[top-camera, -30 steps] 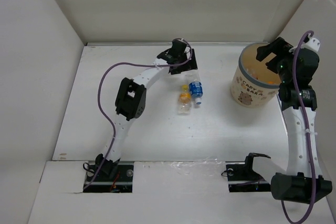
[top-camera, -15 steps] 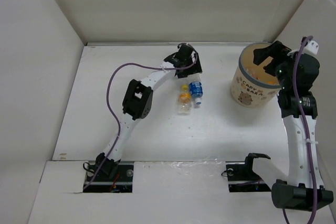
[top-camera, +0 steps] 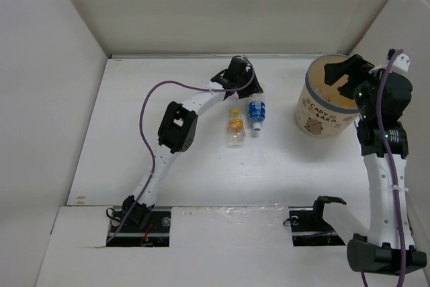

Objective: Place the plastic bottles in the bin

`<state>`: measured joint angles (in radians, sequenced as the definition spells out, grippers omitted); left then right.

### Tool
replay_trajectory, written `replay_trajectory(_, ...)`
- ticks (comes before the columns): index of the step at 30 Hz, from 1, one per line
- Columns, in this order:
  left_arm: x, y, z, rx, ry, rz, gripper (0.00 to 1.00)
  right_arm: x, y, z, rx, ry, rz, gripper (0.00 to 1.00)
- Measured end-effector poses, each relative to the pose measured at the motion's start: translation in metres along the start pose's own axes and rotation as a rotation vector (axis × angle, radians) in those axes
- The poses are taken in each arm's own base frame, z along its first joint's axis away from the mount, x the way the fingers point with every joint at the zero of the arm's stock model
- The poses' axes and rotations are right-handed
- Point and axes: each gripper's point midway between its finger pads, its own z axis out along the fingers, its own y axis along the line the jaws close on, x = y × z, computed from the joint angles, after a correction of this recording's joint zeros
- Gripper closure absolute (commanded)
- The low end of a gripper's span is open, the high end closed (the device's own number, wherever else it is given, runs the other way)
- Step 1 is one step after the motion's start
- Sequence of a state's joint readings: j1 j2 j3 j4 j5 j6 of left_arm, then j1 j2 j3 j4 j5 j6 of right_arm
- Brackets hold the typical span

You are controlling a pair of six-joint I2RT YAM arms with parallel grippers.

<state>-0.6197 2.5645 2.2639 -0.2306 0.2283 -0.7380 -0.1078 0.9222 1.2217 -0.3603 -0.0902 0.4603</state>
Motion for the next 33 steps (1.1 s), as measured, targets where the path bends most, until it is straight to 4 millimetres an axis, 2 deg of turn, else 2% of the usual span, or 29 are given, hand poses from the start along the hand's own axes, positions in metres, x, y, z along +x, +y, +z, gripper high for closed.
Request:
replay_trajectory(5,0.004,-0.031,-0.003,0.171,0.023,-0.003,0.96,0.006,0.015,-0.001,-0.075,0.028,-0.024,0.0)
replay_trajectory(8,0.001,-0.051,-0.022,0.246,0.024,0.006,0.96,0.012,0.032,-0.003,-0.154,0.053,-0.045,0.0)
replay_trajectory(10,-0.007,-0.07,-0.044,0.293,0.007,0.018,0.96,0.019,0.045,-0.002,-0.213,0.078,-0.058,0.0)
replay_trajectory(13,-0.032,-0.114,-0.093,0.391,-0.057,0.066,0.96,0.033,0.061,0.002,-0.291,0.131,-0.07,0.0)
replay_trajectory(16,-0.06,-0.164,-0.158,0.515,-0.152,0.135,0.96,0.051,0.078,0.007,-0.376,0.193,-0.072,0.0)
replay_trajectory(19,-0.077,-0.207,-0.229,0.654,-0.244,0.21,0.96,0.072,0.094,0.011,-0.461,0.255,-0.067,0.0)
replay_trajectory(22,-0.08,-0.236,-0.286,0.778,-0.309,0.282,0.96,0.094,0.11,0.014,-0.531,0.314,-0.053,0.0)
replay_trajectory(24,-0.079,-0.245,-0.308,0.828,-0.341,0.333,0.96,0.102,0.123,0.012,-0.583,0.336,-0.047,0.0)
replay_trajectory(27,-0.081,-0.245,-0.318,0.865,-0.358,0.36,0.96,0.107,0.144,0.005,-0.658,0.349,-0.04,0.0)
replay_trajectory(33,-0.056,-0.235,-0.301,0.887,-0.264,0.329,0.96,0.131,0.177,0.002,-0.762,0.401,-0.029,0.0)
